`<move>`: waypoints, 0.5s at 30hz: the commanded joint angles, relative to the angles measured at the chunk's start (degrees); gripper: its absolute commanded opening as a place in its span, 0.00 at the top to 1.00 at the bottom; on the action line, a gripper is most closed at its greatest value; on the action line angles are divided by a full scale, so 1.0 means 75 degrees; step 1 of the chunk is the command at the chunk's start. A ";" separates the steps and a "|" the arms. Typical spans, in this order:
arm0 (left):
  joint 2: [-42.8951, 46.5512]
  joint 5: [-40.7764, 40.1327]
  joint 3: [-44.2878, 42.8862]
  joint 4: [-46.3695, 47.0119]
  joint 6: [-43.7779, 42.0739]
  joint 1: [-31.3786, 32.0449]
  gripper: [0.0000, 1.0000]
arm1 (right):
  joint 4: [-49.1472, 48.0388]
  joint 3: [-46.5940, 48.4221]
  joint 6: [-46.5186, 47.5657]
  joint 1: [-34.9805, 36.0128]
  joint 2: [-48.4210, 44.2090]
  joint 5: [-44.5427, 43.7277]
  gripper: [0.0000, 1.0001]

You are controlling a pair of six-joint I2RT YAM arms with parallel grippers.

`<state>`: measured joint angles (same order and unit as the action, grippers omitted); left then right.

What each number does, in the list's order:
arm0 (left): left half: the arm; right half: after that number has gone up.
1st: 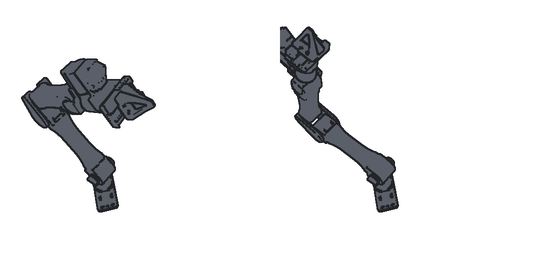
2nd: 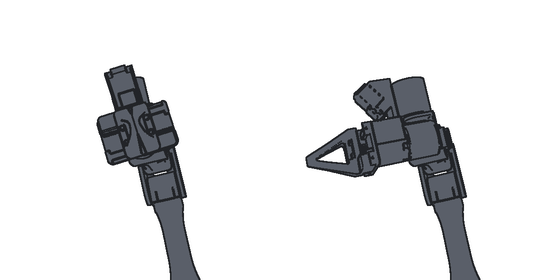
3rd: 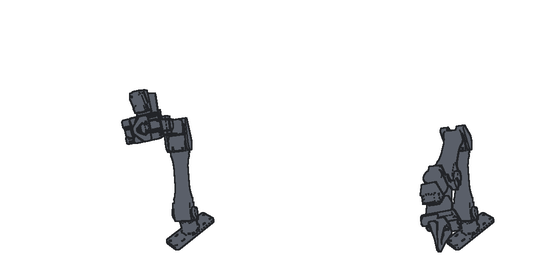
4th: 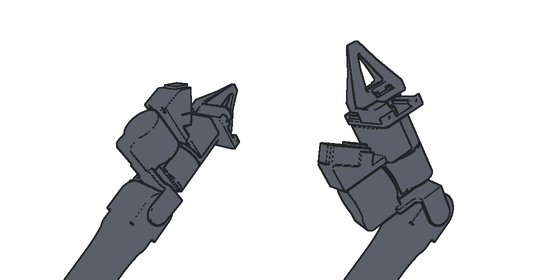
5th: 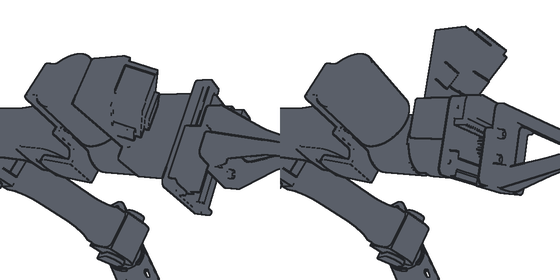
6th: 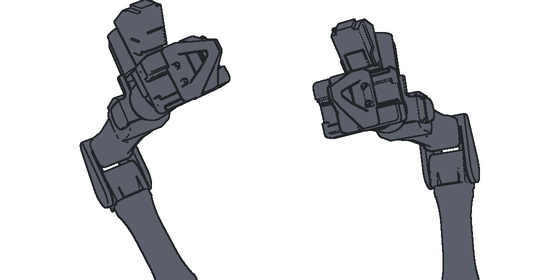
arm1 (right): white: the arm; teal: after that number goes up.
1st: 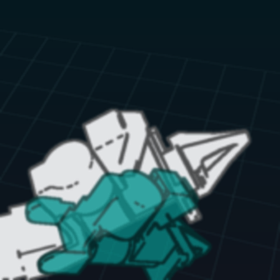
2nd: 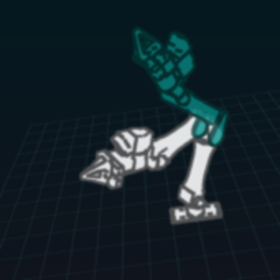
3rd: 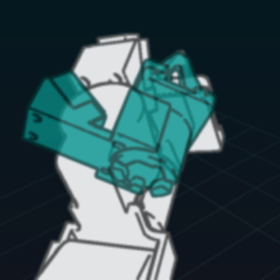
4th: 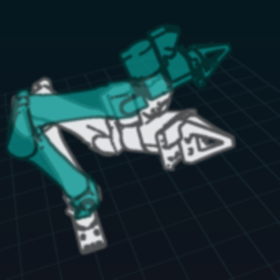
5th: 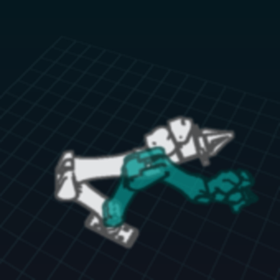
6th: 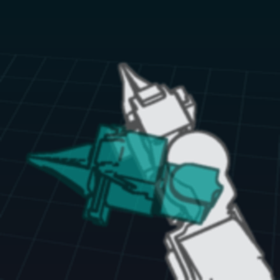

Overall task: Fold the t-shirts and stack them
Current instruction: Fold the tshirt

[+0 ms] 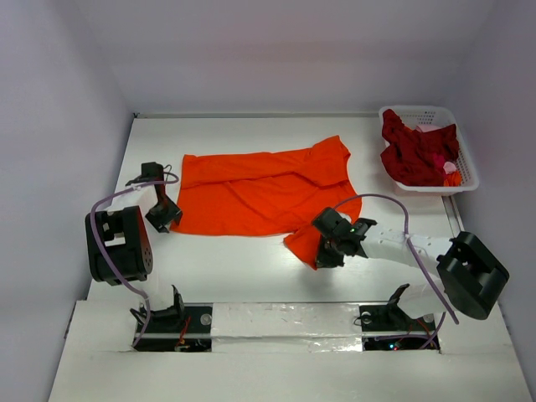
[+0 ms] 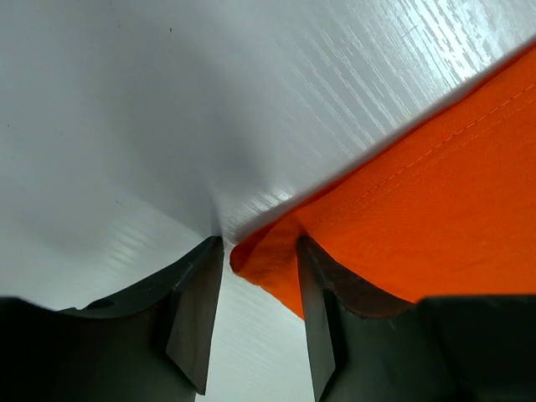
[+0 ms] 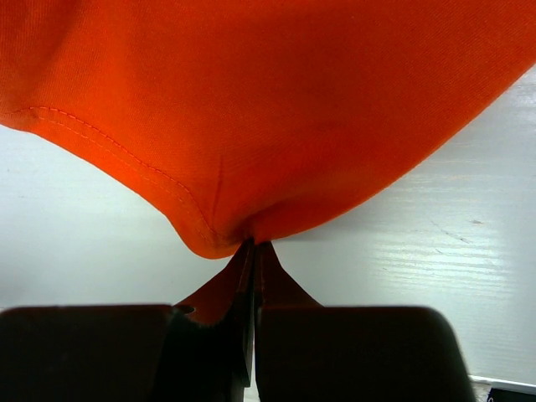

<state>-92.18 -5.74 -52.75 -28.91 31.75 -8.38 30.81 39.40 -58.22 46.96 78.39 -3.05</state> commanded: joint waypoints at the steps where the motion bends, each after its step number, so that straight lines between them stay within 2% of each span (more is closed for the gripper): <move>1: -0.0107 0.0015 -0.0115 0.0022 -0.0073 -0.0054 0.63 | -0.0158 0.0290 0.0063 0.0055 0.0048 -0.0156 1.00; 10: -0.0084 0.0003 -0.0115 0.0010 -0.0061 -0.0125 0.63 | -0.0182 0.0313 0.0110 0.0055 0.0083 -0.0168 1.00; 15: -0.0178 0.0015 -0.0127 -0.0001 -0.0061 -0.0125 0.71 | -0.0193 0.0314 0.0110 0.0055 0.0107 -0.0144 1.00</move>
<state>-92.33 -5.43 -52.77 -28.67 31.68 -8.78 30.65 39.72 -57.84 46.96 79.00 -3.05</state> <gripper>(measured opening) 0.303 0.011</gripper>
